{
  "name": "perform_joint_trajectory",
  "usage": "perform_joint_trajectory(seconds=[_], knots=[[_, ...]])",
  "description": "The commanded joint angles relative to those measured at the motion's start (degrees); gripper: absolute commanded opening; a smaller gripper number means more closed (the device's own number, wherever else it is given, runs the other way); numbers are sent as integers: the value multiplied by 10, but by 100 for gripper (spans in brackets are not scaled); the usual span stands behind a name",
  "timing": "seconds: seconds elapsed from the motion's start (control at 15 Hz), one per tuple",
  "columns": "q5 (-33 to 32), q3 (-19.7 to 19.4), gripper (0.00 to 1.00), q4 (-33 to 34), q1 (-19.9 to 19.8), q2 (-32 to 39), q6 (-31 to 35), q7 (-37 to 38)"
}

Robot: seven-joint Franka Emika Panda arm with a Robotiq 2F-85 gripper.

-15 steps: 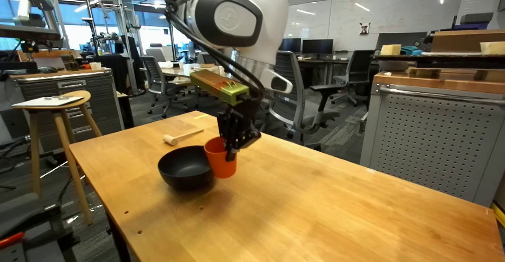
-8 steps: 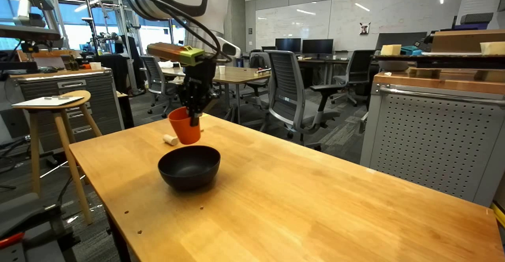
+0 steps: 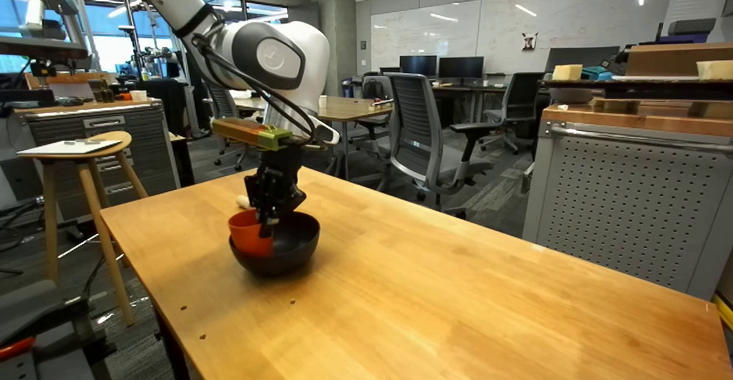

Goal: Put the orange cup in the black bowl

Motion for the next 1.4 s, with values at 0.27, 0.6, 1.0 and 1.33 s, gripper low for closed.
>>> perform_joint_trajectory(seconds=[0.27,0.6,1.0,1.33], knots=[[3,6,4,63,-5,64,13,-2],[12,7,46,69,-11,57,7,-9],[10,15,91,9,-4,-51,-2,-18],[12,25,100,-39,9,-173,2,-30]])
